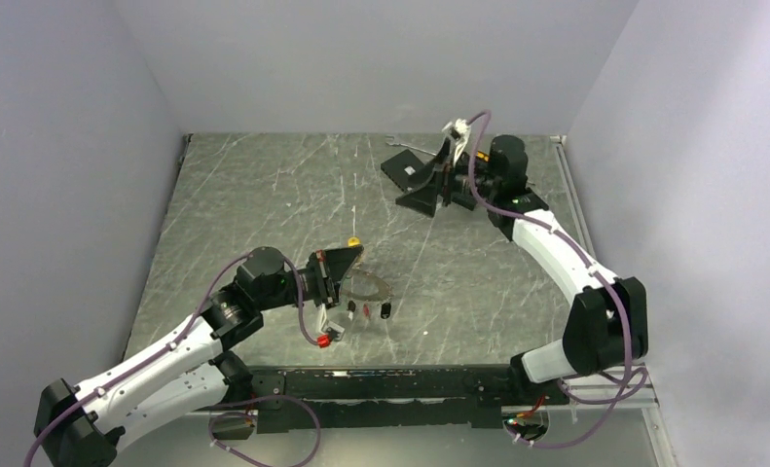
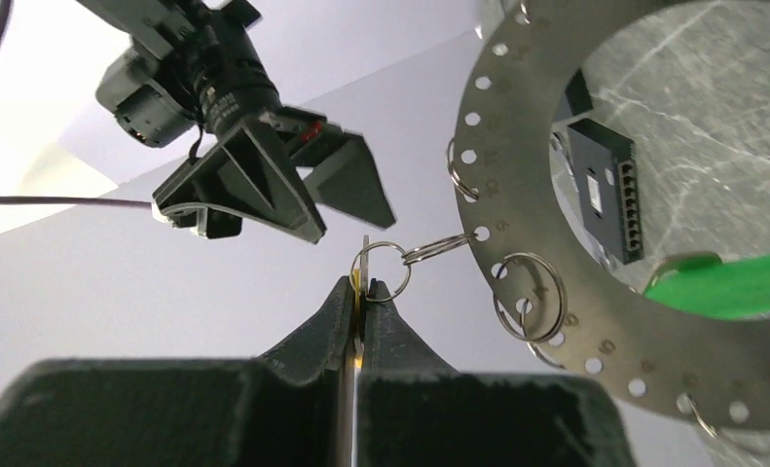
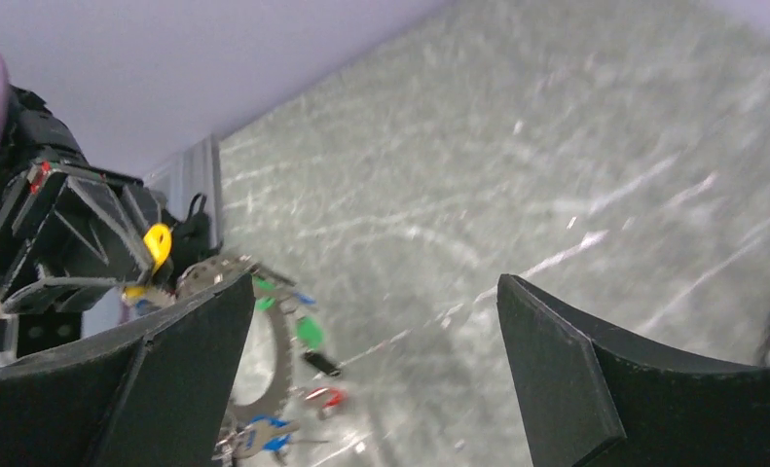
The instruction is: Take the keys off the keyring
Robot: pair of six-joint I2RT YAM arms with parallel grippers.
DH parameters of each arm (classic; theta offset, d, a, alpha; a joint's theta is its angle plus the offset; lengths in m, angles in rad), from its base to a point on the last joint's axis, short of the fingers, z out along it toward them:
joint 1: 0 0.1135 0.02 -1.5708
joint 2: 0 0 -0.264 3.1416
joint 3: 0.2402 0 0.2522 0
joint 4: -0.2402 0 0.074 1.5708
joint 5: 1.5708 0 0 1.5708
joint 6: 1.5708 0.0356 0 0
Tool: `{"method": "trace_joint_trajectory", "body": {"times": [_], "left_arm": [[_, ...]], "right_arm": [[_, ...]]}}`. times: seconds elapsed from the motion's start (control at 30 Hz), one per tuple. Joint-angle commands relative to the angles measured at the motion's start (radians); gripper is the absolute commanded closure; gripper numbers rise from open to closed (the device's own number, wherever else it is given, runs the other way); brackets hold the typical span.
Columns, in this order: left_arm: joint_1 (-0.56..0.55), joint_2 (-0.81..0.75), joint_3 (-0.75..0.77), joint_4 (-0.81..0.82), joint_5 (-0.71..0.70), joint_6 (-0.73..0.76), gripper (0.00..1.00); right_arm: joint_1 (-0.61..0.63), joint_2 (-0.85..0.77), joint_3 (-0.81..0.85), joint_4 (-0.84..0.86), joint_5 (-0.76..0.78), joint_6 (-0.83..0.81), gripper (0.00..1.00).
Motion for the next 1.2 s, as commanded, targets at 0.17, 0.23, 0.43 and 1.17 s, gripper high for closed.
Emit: {"method": "trace_joint_trajectory", "body": {"times": [0.17, 0.23, 0.43, 1.17], "left_arm": [[0.005, 0.012, -0.027, 0.358, 0.137, -0.073, 1.0], [0.005, 0.036, -0.04, 0.441, 0.127, -0.086, 1.0], [0.01, 0.073, -0.043, 0.541, 0.075, -0.129, 1.0], [0.02, 0.025, -0.039, 0.478, 0.085, -0.142, 1.0]], "right_arm": [[-0.015, 0.141, -0.054, 0.74, -0.379, 0.217, 0.07], [0.023, 0.088, -0.148, 0.753, -0.303, 0.173, 0.07], [0.057, 0.069, -0.267, 1.091, -0.299, 0.406, 0.1], [0.221, 0.138, -0.26, 1.26, -0.374, 0.481, 0.13]]}}
